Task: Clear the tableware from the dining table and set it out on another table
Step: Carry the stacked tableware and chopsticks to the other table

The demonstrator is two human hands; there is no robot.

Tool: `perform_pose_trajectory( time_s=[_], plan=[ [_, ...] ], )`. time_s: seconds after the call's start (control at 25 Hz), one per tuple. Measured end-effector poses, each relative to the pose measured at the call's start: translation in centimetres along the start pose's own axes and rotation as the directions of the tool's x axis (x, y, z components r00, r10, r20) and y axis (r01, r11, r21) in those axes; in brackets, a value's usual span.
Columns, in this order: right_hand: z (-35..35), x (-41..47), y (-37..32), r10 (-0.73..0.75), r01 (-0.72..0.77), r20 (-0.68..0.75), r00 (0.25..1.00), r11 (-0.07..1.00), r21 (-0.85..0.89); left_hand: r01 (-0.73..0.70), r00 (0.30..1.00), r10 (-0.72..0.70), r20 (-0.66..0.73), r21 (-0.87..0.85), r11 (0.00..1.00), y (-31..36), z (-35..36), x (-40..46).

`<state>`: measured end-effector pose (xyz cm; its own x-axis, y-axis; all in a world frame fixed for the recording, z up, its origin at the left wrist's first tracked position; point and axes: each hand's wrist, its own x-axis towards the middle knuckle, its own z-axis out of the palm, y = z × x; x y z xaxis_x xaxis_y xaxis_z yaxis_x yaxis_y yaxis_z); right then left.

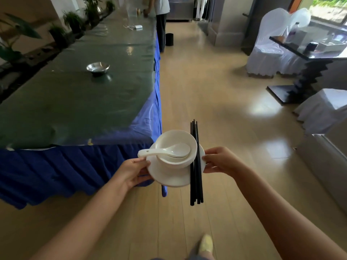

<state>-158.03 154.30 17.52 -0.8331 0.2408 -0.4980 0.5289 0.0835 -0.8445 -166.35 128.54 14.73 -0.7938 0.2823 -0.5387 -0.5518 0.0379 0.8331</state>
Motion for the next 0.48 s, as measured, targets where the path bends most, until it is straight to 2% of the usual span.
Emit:
perform_pose_trajectory(
  time_s=[0.16,0.48],
  plan=[
    [-4.6,9.5,-3.0,-0.016,0.018,0.058,0.998,0.999,-0.032,-0.014,0.998,0.010,-0.067,-0.068,0.998,2.9,3.7,7.8],
    [-13.4,25.9,-13.2,-0.028,0.067,0.213,0.977,0.982,-0.177,-0.018,0.981,-0.017,-0.195,-0.177,0.984,10.0,11.6,20.3]
  ],
)
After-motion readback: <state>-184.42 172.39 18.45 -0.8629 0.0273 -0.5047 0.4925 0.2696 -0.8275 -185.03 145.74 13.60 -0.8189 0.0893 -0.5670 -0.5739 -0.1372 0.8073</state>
